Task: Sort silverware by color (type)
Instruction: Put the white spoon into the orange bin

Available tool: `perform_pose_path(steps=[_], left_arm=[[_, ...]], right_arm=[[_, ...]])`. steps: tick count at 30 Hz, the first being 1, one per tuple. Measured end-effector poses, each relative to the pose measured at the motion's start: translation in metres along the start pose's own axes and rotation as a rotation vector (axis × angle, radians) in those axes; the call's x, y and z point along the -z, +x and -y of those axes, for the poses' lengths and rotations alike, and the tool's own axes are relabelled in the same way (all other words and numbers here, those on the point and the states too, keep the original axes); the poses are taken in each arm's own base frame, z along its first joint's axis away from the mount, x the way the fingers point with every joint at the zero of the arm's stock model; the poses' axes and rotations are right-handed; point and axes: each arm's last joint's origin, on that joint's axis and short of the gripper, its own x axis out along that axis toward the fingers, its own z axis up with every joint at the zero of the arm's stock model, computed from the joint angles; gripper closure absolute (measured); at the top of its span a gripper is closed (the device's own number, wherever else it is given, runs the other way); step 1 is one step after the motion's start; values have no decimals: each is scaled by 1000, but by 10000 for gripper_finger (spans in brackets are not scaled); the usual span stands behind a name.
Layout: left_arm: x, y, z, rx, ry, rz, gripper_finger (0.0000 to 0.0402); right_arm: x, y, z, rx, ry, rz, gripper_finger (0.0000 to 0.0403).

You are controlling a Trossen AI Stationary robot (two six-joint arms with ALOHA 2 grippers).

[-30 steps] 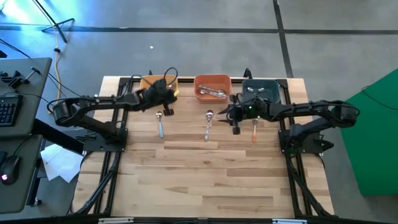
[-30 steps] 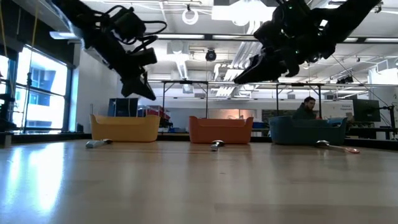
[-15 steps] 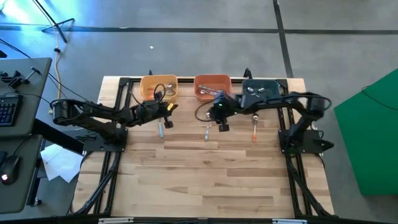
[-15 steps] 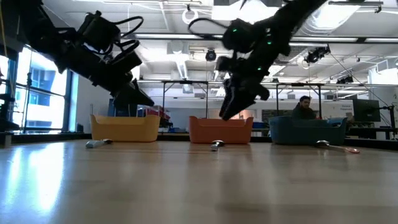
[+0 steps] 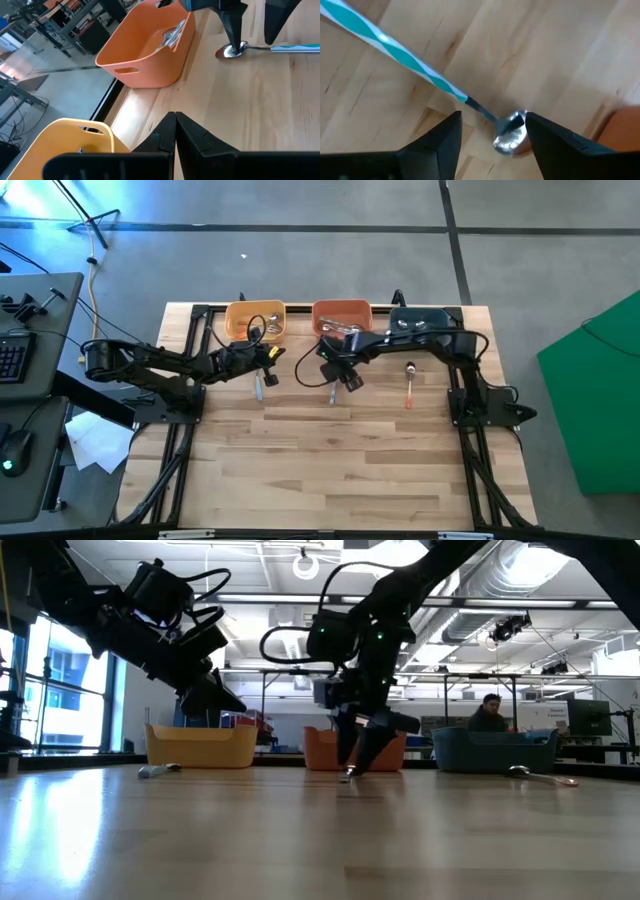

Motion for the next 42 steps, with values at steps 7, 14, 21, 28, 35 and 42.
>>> perform_pose_path(steps=[7,14,21,28,35,42], left_arm=[[0,0,0,0,1,0,401],[0,0,0,0,-9,0,401],[0,0,0,2,-13,-4,401],[2,0,1,10,-9,-25,401],[2,0,1,13,-26,-25,401],[2,0,1,12,-28,-15,401]], right_arm=[[0,3,0,-6,1,-6,211],[9,4,2,-63,135,-19,249],[12,3,-2,-129,237,-33,316],[7,2,-5,-143,231,-8,394],[10,-37,9,-54,260,93,397],[48,-81,52,220,435,124,399]])
